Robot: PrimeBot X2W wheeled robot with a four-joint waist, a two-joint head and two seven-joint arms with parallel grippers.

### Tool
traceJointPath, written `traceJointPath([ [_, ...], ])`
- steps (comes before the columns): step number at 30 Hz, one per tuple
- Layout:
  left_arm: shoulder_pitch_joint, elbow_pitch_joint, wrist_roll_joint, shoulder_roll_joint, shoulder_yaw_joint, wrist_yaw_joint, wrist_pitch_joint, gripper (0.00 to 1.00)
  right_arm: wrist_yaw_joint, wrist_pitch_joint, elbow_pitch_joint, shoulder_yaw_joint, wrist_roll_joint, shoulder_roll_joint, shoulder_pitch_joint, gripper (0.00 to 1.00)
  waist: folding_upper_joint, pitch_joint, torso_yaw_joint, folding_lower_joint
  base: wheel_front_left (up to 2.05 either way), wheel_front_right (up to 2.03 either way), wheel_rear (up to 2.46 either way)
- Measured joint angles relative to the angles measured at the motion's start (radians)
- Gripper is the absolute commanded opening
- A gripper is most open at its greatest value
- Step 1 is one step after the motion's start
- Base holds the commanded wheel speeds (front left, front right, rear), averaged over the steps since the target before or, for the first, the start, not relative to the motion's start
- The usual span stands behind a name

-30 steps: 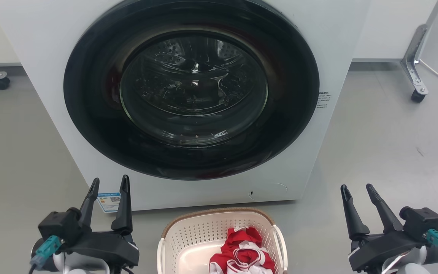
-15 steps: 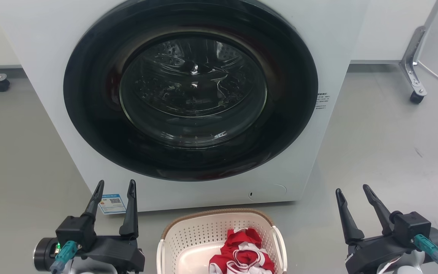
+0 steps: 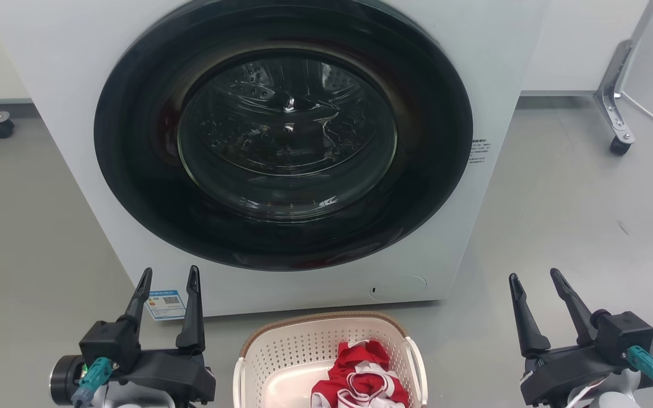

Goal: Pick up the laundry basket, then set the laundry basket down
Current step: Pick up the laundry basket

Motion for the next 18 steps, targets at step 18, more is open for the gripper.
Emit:
traceJointPath([
  [18, 0.0, 0.003, -0.005, -0.007, 0.01, 0.001, 0.002, 1.0, 0.008, 0.0, -0.008, -0.024, -0.006, 0.012, 0.005, 1.0, 0.0001, 0.001, 0.002, 0.0, 0.0, 0.0, 0.0],
])
